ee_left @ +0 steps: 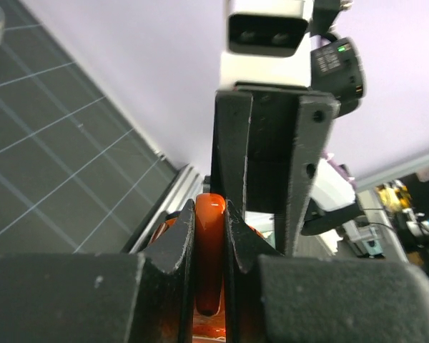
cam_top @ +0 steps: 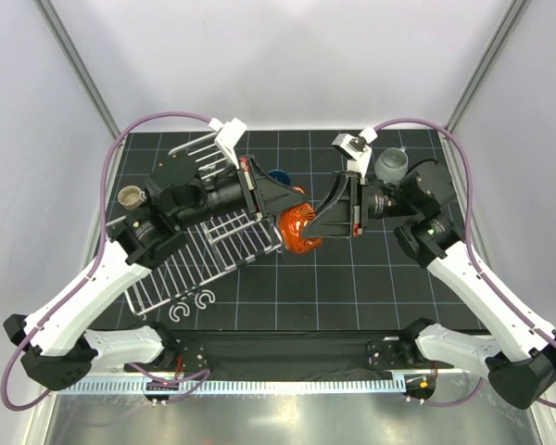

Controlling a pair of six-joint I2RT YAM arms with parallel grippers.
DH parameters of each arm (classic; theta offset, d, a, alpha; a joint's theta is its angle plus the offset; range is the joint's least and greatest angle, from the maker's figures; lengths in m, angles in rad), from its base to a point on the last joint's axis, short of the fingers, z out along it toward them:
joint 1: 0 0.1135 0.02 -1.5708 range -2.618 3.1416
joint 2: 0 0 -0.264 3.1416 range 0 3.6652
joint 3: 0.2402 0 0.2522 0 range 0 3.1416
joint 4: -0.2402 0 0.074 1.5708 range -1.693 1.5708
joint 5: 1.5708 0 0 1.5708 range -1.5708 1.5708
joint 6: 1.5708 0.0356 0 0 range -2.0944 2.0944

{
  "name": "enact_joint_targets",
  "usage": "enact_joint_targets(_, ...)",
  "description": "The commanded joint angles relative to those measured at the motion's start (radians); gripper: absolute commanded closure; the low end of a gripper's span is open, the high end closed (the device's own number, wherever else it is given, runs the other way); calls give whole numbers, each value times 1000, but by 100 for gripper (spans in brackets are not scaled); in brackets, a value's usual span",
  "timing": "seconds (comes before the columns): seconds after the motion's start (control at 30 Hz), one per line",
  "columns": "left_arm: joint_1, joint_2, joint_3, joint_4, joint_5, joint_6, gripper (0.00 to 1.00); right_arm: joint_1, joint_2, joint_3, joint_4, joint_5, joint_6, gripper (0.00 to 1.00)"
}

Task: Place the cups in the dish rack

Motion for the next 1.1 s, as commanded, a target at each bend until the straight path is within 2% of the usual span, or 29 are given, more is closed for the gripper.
enact_joint_targets(0.0,-5,-7,56,-103,-74,16,100,6,5,50,-52,72,-83,64)
enact_joint_targets(0.1,-4,-24,61,-146,-104,13,100,5,-1,52,-144,92,-131,51)
enact_joint_targets(0.23,1,-51,81,-206,-159,12,100,6,-10,47,-214,106,-175,46)
enact_joint_targets(0.3,4,-59,105,-269,-189,10,100,6,-16,55,-265,135,-223,39)
enact_joint_targets(0.4,19,-74,162,-387,-261,12,100,2,-7,130,-539,264,-388,36)
enact_joint_targets(0.43,33,-80,179,-416,-278,12,100,4,-1,176,-692,319,-425,35)
enact_joint_targets(0.47,41,-82,199,-447,-317,10,100,1,5,197,-772,432,-464,35)
enact_joint_targets(0.53,77,-80,254,-550,-347,13,100,-4,27,251,-965,541,-534,35)
enact_joint_targets(0.6,108,-79,306,-661,-410,12,100,-22,36,279,-1084,620,-571,34)
enact_joint_targets(0.73,212,-74,376,-859,-520,-5,100,-31,38,293,-1171,652,-613,34)
enact_joint_targets(0.87,358,-70,403,-967,-578,-5,100,-36,30,302,-1208,652,-639,34)
enact_joint_targets(1.07,475,-30,404,-1076,-632,-43,100,-37,47,358,-1314,680,-708,34)
